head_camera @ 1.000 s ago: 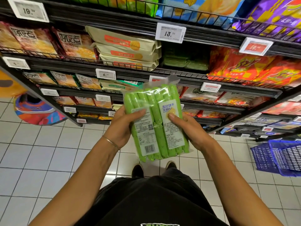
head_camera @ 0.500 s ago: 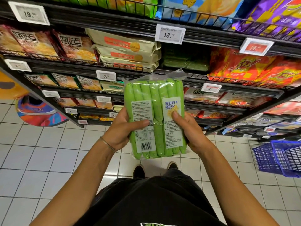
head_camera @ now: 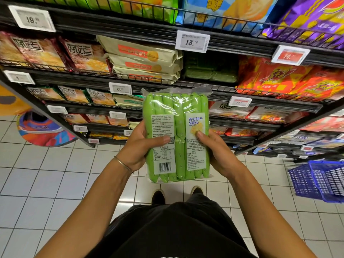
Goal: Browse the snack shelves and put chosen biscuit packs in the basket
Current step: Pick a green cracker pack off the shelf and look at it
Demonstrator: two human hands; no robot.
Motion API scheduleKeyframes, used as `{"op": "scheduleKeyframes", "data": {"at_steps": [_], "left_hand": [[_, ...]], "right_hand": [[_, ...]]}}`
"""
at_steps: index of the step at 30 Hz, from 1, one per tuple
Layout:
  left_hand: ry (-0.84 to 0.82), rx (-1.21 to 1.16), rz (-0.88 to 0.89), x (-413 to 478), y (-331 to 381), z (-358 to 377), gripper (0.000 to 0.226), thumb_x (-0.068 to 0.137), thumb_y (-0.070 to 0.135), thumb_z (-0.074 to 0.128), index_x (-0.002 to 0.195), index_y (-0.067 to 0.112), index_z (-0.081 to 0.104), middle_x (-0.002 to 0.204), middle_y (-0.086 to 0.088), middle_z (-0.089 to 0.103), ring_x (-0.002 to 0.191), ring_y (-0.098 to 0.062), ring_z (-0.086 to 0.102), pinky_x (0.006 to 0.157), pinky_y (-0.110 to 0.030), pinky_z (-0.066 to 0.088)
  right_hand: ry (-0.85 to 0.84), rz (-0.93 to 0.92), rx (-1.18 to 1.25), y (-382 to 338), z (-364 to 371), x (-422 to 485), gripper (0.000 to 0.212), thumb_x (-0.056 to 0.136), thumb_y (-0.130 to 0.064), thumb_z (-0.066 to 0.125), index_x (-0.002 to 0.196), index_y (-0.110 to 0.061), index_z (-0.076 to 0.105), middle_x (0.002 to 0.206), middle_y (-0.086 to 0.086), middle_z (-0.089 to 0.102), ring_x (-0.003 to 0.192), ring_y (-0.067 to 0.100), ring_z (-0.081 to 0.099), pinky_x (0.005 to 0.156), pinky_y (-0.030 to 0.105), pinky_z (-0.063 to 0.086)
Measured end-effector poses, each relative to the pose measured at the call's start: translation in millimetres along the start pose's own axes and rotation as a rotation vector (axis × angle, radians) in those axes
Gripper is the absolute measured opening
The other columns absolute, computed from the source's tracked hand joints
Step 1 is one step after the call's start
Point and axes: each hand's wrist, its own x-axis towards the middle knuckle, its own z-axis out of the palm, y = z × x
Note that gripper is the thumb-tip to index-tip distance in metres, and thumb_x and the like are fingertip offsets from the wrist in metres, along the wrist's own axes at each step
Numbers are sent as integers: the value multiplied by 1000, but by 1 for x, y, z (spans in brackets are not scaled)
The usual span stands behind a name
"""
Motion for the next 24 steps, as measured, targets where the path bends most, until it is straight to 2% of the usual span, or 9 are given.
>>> {"op": "scheduleKeyframes", "data": {"at_steps": [3,5,8,10,13,15,17,21,24], "left_hand": [[24,-4,0,1,1,-3,60,70,0,77,126,10,59,113,-11,76,103,-33,74,78,-41,62],[55,-17,12,2,4,-5,64,72,3,77,132,4,56,115,-14,74,106,-36,72,80,-43,62],[108,-35,43,2,6,-5,69,74,4,76,139,4,51,123,-17,71,113,-40,69,89,-49,61],[106,-58,58,2,8,-2,67,80,12,75,142,8,50,130,-16,68,119,-38,67,96,-52,58],[12,-183,21,2,12,0,65,99,49,49,150,9,46,147,-22,55,136,-40,53,109,-59,46],[-1,-272,-43,3,14,-1,70,103,58,32,152,9,44,154,-25,46,143,-45,43,115,-67,34],[1,-282,-97,6,11,3,64,106,51,35,152,7,43,153,-27,45,142,-48,40,118,-72,24],[-2,-257,-109,13,6,18,41,112,35,34,127,9,61,116,-14,71,112,-35,62,119,-66,28],[-27,-417,-147,16,6,21,52,100,53,45,124,11,64,117,-12,70,117,-31,61,120,-56,33]], "right_hand": [[62,-3,-116,0,0,0,56,100,-64,46,137,-25,61,130,3,72,120,22,69,100,48,54],[118,-11,-220,2,-1,0,54,102,-67,36,133,-33,63,128,-4,71,118,17,69,95,41,55],[176,-86,-284,8,-5,0,44,103,-58,50,142,-36,52,125,-11,68,119,12,67,88,28,55],[126,-121,-273,9,-1,1,62,98,-52,60,154,-38,36,124,-12,71,114,7,70,85,26,59],[33,-200,-259,5,10,2,66,100,-45,64,156,-48,29,136,-25,63,124,3,64,90,21,58],[34,-193,-169,1,13,2,64,97,-48,63,155,-43,37,142,-16,63,128,11,63,100,37,58],[-13,-132,-47,-2,13,2,63,96,-51,62,154,-34,44,143,-2,64,130,22,63,104,47,54],[-162,64,222,-6,22,-1,38,94,-46,60,122,-25,76,113,4,77,98,20,76,78,32,61],[-295,222,281,-9,29,-6,53,93,-57,52,117,-15,75,103,17,74,75,26,73,61,32,59]]}}
